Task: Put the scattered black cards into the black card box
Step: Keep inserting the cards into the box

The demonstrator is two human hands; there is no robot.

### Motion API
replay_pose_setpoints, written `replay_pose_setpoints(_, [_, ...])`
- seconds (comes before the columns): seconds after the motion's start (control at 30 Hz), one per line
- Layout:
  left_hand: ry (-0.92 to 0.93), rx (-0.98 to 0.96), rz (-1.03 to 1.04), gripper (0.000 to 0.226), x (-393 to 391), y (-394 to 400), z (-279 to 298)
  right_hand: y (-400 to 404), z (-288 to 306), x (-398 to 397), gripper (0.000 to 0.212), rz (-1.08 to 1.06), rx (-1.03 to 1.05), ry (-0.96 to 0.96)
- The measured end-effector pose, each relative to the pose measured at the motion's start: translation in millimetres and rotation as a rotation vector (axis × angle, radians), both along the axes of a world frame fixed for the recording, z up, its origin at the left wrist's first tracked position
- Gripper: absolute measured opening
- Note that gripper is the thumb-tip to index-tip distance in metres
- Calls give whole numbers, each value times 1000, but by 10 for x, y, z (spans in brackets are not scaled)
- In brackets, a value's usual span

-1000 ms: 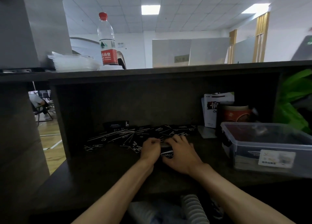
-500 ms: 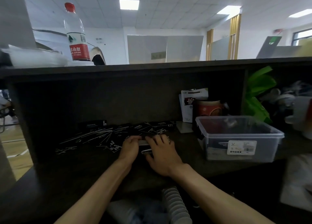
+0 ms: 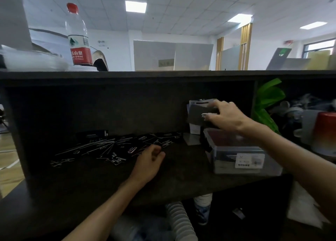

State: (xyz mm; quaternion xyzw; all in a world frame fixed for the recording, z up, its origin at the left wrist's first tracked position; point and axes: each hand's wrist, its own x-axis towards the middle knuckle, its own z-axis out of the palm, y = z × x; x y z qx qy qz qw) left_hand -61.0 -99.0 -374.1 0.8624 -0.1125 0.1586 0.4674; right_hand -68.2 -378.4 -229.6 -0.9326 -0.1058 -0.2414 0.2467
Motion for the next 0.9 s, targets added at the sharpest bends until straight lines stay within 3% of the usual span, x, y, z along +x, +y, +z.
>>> replay_pose_setpoints(0.17, [-10, 120, -258, 80, -87, -796, 180, -797, 54, 100, 23, -157, -51, 276])
replay_pose_setpoints(0.27, [71, 166, -351, 111, -78, -1122, 151, -970, -59, 106, 37, -164, 4, 582])
replay_pose_setpoints(0.37, [12, 192, -377, 111, -57, -1254, 55, -916, -84, 86, 53, -95, 48, 867])
replay_pose_setpoints(0.43, [-22, 210, -370, 103, -39, -1285, -10, -833, -130, 105, 56, -45, 74, 940])
replay_pose_setpoints(0.57, [-81, 223, -356, 89, -7, -1300, -64, -786, -273, 151, 57, -1, 140, 951])
replay_pose_setpoints(0.9, [-150, 341, -224, 80, -90, -1311, -20, -674, -252, 146, 37, -18, 48, 990])
